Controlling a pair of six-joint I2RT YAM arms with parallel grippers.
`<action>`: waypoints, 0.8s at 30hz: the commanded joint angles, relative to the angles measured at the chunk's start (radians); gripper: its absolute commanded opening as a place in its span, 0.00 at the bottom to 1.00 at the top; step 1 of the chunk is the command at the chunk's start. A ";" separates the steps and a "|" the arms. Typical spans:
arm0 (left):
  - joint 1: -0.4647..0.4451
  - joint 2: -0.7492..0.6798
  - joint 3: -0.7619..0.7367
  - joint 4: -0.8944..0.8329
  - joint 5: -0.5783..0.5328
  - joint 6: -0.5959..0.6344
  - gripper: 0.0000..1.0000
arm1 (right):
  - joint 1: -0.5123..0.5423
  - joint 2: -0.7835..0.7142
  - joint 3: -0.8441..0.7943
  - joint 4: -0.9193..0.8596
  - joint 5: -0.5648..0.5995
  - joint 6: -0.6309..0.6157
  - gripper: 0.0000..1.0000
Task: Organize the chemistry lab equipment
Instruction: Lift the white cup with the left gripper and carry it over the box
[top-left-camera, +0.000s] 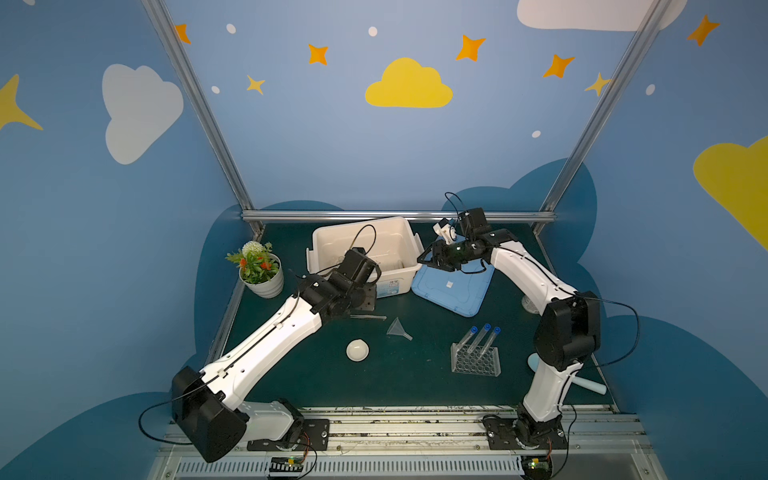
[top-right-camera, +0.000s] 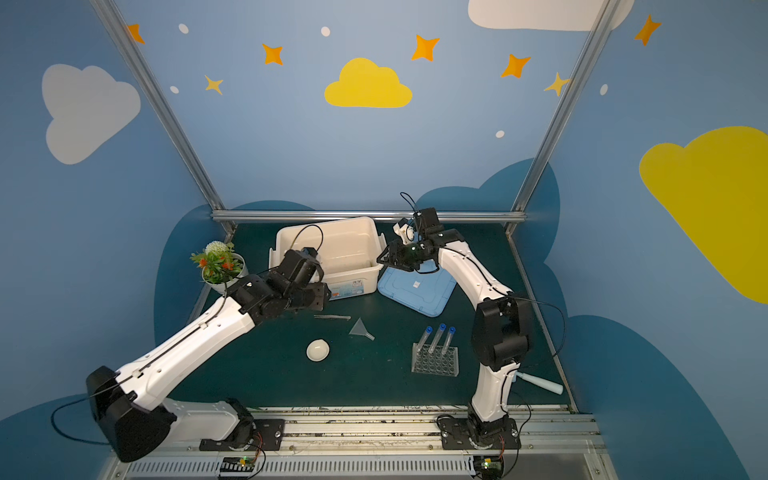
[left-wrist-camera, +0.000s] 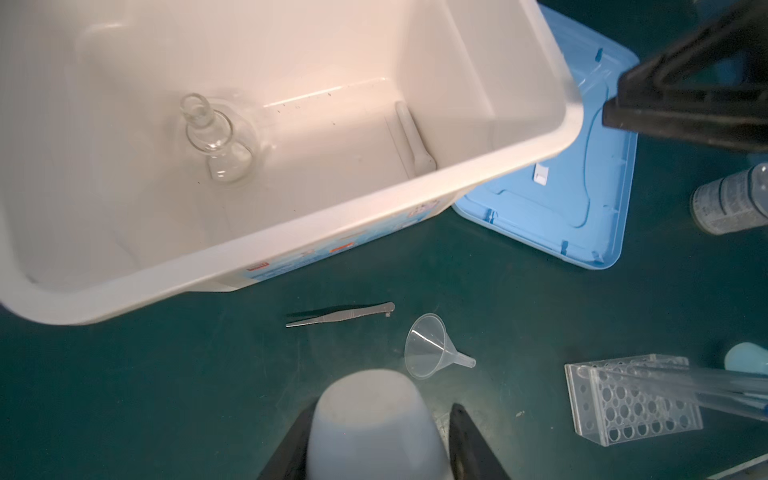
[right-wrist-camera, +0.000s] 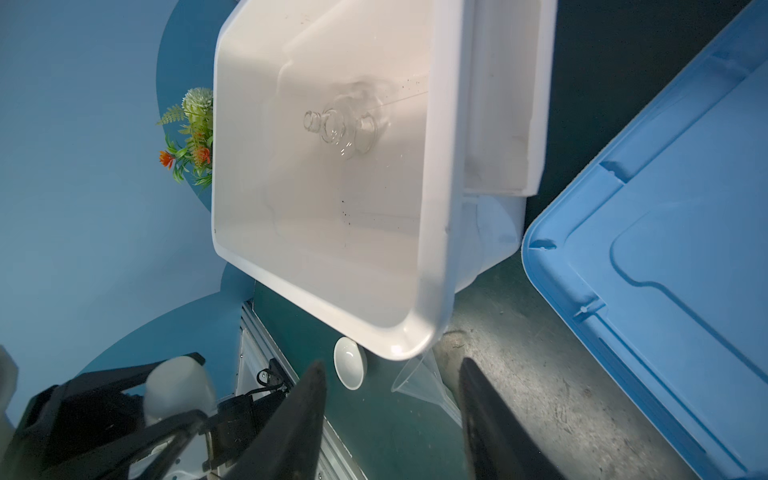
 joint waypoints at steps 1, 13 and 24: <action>0.058 -0.008 0.002 0.019 0.013 0.042 0.32 | 0.000 -0.036 -0.008 0.008 -0.014 0.002 0.52; 0.236 0.114 0.073 0.088 0.085 0.145 0.32 | 0.007 -0.028 0.005 -0.002 -0.010 -0.003 0.52; 0.334 0.311 0.191 0.082 0.147 0.225 0.32 | 0.007 -0.013 0.016 -0.004 -0.023 -0.004 0.52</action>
